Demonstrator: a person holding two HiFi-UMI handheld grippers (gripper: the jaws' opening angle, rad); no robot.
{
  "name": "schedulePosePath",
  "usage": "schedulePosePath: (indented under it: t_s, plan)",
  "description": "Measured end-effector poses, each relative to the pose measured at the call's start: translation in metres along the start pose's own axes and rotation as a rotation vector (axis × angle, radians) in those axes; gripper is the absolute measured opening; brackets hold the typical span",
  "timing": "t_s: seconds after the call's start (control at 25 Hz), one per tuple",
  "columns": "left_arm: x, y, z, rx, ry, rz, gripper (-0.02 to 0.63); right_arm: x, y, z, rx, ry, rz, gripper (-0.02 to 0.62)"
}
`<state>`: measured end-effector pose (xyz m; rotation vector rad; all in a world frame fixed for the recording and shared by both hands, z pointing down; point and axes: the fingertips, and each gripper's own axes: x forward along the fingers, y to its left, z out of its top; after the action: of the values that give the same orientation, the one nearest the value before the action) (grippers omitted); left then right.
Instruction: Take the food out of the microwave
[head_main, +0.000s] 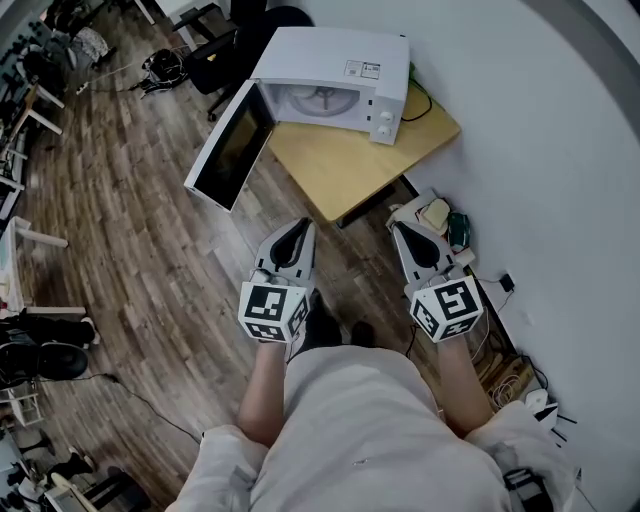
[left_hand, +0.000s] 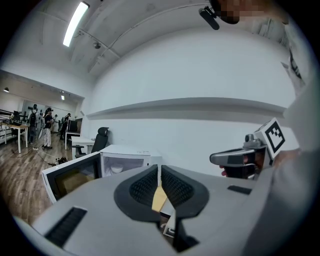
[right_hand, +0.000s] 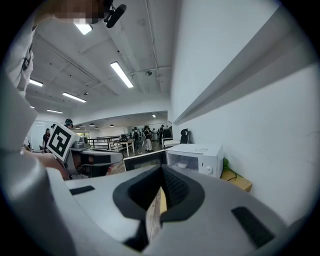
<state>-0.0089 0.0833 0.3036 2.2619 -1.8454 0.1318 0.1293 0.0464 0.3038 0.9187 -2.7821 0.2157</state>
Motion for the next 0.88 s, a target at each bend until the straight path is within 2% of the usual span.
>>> schedulePosePath:
  t_s: [0.56,0.88]
  plan:
    - [0.039,0.077,0.011,0.000,0.013,-0.067,0.017,0.089,0.008,0.021,-0.015,0.019,-0.036,0.000]
    - [0.049,0.111,0.006,-0.003,0.026,-0.116,0.020,0.132,0.022,0.021,-0.012,0.036,-0.070,0.056]
